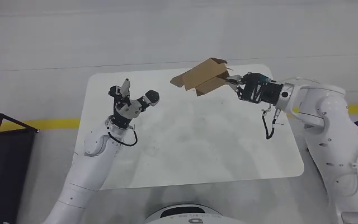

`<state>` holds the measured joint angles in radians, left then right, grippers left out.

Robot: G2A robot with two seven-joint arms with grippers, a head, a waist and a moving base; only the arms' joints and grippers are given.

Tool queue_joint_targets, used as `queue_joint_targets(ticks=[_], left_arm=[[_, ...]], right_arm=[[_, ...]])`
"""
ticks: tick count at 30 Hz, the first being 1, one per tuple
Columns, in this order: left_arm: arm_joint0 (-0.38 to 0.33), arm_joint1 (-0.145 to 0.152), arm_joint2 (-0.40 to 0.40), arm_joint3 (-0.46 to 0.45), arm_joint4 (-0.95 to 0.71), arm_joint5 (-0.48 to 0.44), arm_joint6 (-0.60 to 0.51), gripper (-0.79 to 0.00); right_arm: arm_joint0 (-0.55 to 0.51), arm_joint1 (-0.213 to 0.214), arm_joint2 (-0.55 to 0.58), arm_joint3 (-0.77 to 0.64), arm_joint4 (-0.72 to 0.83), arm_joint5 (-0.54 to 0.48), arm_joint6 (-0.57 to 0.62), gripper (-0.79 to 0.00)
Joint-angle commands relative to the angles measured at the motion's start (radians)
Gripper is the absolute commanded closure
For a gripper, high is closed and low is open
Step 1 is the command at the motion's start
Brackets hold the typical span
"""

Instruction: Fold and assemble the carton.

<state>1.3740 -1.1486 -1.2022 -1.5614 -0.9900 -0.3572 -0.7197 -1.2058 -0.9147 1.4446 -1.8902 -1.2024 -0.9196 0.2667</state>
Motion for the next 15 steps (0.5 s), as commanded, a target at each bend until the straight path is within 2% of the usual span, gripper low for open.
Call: queue_joint_targets(ticks=[1,5,9,11,12,15], left_arm=[[-0.030,-0.016,0.052,0.044,-0.088,0.026,-0.004,-0.785],[-0.104,-0.040,0.132,0.123,-0.098,0.062,-0.035,-0.785],[-0.155,-0.060,0.180,0.167,-0.100,0.053,-0.060,-0.776],[-0.176,-0.068,0.198,0.186,-0.084,0.048,-0.073,-0.597],[-0.185,-0.072,0.204,0.195,-0.076,0.042,-0.076,-0.557],[-0.205,-0.083,0.218,0.212,-0.069,0.019,-0.082,-0.505]], right_arm=[[0.005,-0.001,-0.012,-0.012,-0.014,0.004,-0.014,0.000],[0.013,-0.003,-0.038,-0.022,-0.058,0.016,-0.029,0.000],[0.018,-0.003,-0.057,-0.024,-0.079,0.005,-0.044,0.000],[0.019,-0.003,-0.060,-0.023,-0.083,-0.001,-0.048,0.000],[0.018,-0.002,-0.061,-0.023,-0.084,-0.004,-0.050,0.000],[0.014,0.000,-0.057,-0.021,-0.083,-0.014,-0.057,0.000]])
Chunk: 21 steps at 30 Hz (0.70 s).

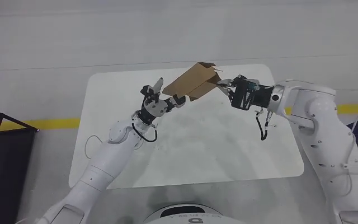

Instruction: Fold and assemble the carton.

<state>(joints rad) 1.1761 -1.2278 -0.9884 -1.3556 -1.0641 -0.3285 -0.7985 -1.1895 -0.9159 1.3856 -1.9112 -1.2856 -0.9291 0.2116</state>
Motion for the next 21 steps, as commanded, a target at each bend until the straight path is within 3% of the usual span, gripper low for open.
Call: queue_joint_targets(ticks=[1,11,19,21], left_arm=[[-0.013,-0.006,0.008,0.014,0.014,-0.018,-0.006,-0.489],[-0.065,-0.026,0.028,0.059,0.120,-0.057,-0.021,-0.345],[-0.067,-0.032,0.005,0.065,0.138,-0.074,-0.049,-0.376],[-0.064,-0.030,-0.005,0.069,0.146,-0.072,-0.062,-0.459]], right_arm=[[-0.004,0.001,0.003,0.000,0.005,-0.014,-0.008,0.000],[-0.022,0.010,0.020,-0.002,0.028,-0.075,-0.022,0.000],[-0.031,0.015,0.042,0.014,0.071,-0.081,-0.038,0.000],[-0.036,0.016,0.048,0.016,0.083,-0.081,-0.043,0.000]])
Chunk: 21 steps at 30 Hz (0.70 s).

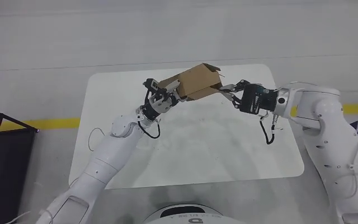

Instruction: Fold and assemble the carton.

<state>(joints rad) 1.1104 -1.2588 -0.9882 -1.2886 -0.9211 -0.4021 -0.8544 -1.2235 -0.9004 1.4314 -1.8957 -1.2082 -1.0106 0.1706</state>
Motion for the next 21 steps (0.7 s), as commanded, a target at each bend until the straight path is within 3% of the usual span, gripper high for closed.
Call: queue_joint_targets(ticks=[1,3,6,14,16,17,21], left_arm=[[0.005,0.002,-0.014,0.003,0.000,0.003,-0.013,-0.489],[0.008,0.003,-0.025,0.005,0.005,0.004,-0.025,-0.539],[0.012,0.004,-0.037,0.005,0.011,0.008,-0.038,-0.542],[0.003,-0.006,-0.035,0.009,0.004,-0.003,-0.073,-0.502],[0.000,-0.010,-0.032,0.010,-0.006,-0.011,-0.085,-0.456],[-0.002,-0.012,-0.031,0.013,-0.009,-0.014,-0.091,-0.376],[-0.009,-0.017,-0.034,0.027,-0.012,-0.023,-0.105,-0.237]], right_arm=[[-0.006,0.001,0.006,0.001,0.016,0.000,-0.007,0.000],[-0.012,0.002,0.011,0.001,0.030,-0.002,-0.015,0.000],[-0.019,0.003,0.010,-0.006,0.045,-0.002,-0.019,0.000],[-0.026,0.007,-0.018,-0.020,0.060,-0.002,0.000,0.000],[-0.023,0.006,-0.030,-0.018,0.057,0.001,0.016,0.000],[-0.021,0.006,-0.034,-0.017,0.055,0.004,0.024,0.000],[-0.012,0.007,-0.036,-0.011,0.059,0.019,0.047,0.000]])
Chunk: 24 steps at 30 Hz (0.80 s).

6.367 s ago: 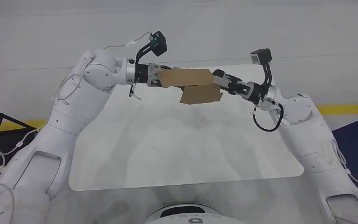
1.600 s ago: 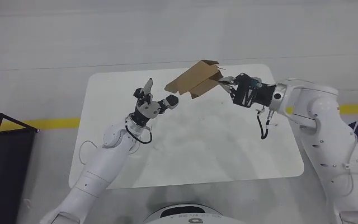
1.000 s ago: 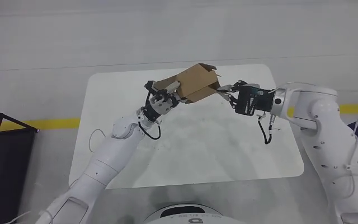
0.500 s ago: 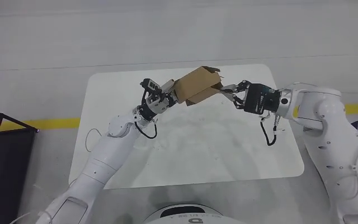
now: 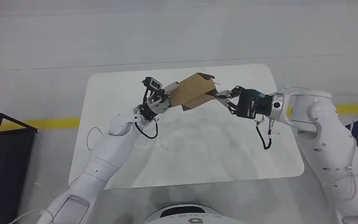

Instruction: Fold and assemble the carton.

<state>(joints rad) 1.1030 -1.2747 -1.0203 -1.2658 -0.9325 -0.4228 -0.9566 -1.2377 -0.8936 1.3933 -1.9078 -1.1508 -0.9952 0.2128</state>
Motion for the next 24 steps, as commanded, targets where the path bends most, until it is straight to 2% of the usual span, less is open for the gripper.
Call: queue_joint_targets(ticks=[1,3,5,6,7,8,9,12,16,18,21,24], left_arm=[[-0.003,-0.002,-0.003,0.007,-0.001,-0.003,-0.006,-0.185],[-0.005,-0.003,-0.006,0.013,0.001,-0.005,-0.014,-0.129],[-0.008,-0.005,-0.008,0.018,0.001,-0.006,-0.019,-0.003],[-0.009,-0.006,-0.008,0.020,0.001,-0.007,-0.021,0.000],[-0.010,-0.008,-0.008,0.022,-0.001,-0.008,-0.023,0.000],[-0.012,-0.010,-0.007,0.025,-0.008,-0.010,-0.027,0.000],[-0.013,-0.012,-0.006,0.028,-0.016,-0.012,-0.029,0.000],[-0.012,-0.020,-0.008,0.044,-0.068,-0.020,-0.023,0.000],[-0.009,-0.031,-0.027,0.083,-0.199,0.001,-0.038,0.000],[-0.007,-0.034,-0.035,0.096,-0.249,0.030,-0.063,0.000],[-0.010,-0.036,-0.043,0.117,-0.322,0.143,-0.152,0.000],[-0.021,-0.033,-0.051,0.128,-0.306,0.162,-0.174,0.000]], right_arm=[[0.003,0.001,0.005,0.001,0.003,0.006,0.009,0.000],[0.004,0.003,0.009,-0.002,0.004,0.008,0.019,0.000],[0.004,0.004,0.011,-0.005,0.008,0.005,0.026,0.000],[0.005,0.004,0.011,-0.007,0.009,0.002,0.028,0.000],[0.006,0.005,0.010,-0.009,0.011,-0.002,0.030,-0.065],[0.008,0.005,0.008,-0.010,0.014,-0.001,0.033,-0.342],[0.009,0.005,0.006,-0.009,0.018,0.000,0.035,-0.785],[0.015,0.005,0.007,-0.006,0.029,0.006,0.036,-0.785],[0.008,0.012,0.071,0.013,0.031,0.033,0.030,-0.785],[-0.004,0.015,0.103,0.017,0.031,0.045,0.027,-0.785],[-0.030,0.021,0.160,0.010,0.028,0.058,0.029,-0.785],[-0.030,0.021,0.160,0.010,0.028,0.058,0.029,-0.785]])
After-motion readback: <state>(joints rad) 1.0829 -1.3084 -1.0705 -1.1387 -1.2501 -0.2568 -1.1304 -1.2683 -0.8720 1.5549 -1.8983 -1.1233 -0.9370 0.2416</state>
